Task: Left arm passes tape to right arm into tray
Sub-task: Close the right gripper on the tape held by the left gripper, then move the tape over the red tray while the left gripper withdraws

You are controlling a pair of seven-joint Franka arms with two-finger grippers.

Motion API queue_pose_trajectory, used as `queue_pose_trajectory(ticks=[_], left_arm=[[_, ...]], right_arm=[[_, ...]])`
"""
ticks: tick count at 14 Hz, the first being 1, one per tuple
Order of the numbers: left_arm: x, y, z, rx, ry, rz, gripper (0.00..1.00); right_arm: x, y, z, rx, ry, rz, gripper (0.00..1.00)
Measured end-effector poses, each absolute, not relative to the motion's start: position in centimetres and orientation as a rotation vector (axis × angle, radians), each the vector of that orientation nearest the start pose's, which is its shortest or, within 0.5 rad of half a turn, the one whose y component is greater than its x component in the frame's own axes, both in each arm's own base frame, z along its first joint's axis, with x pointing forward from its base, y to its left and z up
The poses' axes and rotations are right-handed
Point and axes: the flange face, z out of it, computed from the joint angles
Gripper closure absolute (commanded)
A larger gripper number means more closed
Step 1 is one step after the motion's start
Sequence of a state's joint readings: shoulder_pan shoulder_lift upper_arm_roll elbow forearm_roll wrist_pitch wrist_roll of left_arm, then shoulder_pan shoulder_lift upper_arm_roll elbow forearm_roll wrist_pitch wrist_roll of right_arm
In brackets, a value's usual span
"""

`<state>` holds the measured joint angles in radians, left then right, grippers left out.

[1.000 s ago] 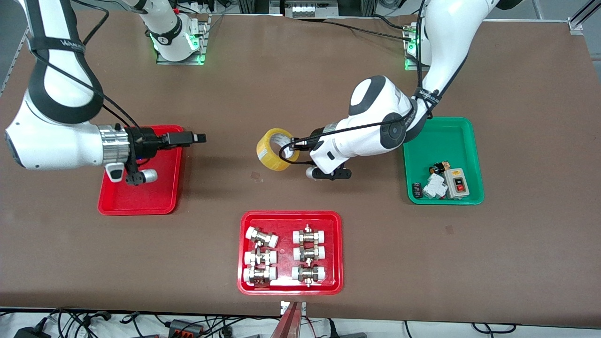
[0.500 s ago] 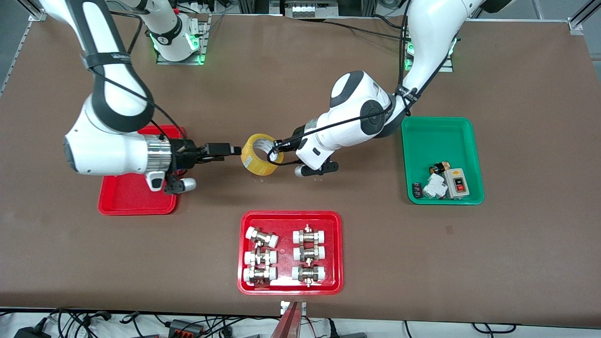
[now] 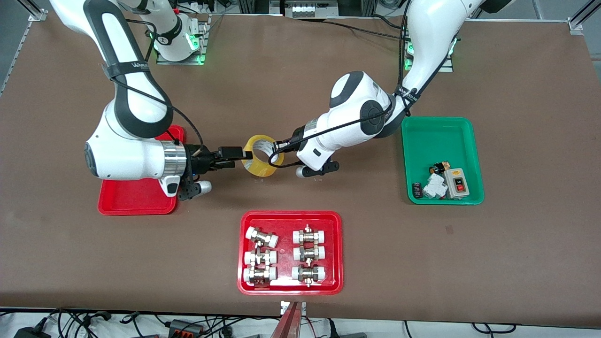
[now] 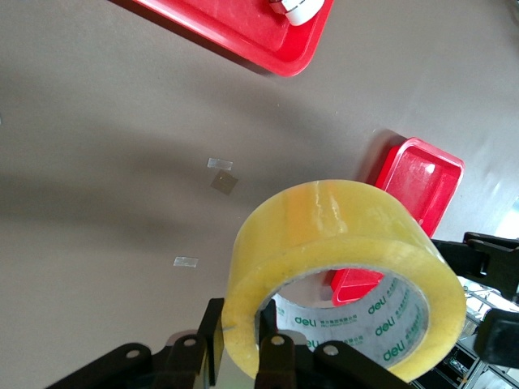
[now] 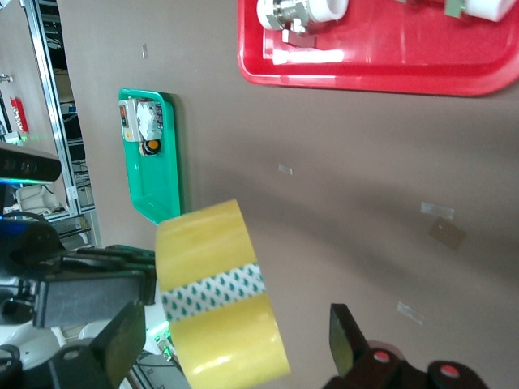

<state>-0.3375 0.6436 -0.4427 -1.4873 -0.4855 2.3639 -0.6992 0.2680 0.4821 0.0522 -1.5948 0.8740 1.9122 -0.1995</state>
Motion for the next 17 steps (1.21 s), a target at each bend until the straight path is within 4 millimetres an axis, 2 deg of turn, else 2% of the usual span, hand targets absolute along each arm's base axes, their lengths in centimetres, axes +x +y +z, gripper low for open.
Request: queue_pose_trajectory(ticks=[2,3,4,5,7,8,11,12,13,17], left_arm=[[56.2,-47.5,35.6,2.447,0.425,-0.300,1.00],[56.2,-47.5,35.6,2.447,0.424,-0.300,1.00],[56.1,-47.6,35.6,2.447,0.424,-0.301,1.00],[56.1,-47.6,35.6,2.447,0.423,-0.301,1.00],[56.2,-47.5,35.6,2.447,0.424,-0.300,1.00],[56.2,-47.5,35.6,2.447,0.426,-0.299,1.00],[56.3,-47.4,35.5,2.447,0.427,-0.299,0.97],[56.3,-47.4,35.5,2.447,0.427,-0.298,0.78],[56.3,-47.4,35.5,2.447,0.427,-0.298,0.01],[56.7,-47.1,35.8,2.524,0.347,-0.205,0.00]], right_arm=[[62.4,27.3,36.5,-2.320,-0.170,0.242,0.00],[62.3,27.7,36.5,-2.321,-0.175,0.240,0.08],[62.3,27.8,36.5,-2.322,-0.175,0.237,0.42],[62.3,27.8,36.5,-2.324,-0.174,0.232,0.64],[62.4,27.6,36.4,-2.328,-0.174,0.225,0.88],[62.5,27.5,36.3,-2.326,-0.185,0.221,0.97],[62.5,27.6,36.3,-2.325,-0.192,0.218,1.00],[62.5,27.6,36.3,-2.325,-0.192,0.218,1.00],[62.5,27.6,36.3,-2.325,-0.192,0.218,1.00],[62.4,27.6,36.2,-2.325,-0.192,0.219,1.00]])
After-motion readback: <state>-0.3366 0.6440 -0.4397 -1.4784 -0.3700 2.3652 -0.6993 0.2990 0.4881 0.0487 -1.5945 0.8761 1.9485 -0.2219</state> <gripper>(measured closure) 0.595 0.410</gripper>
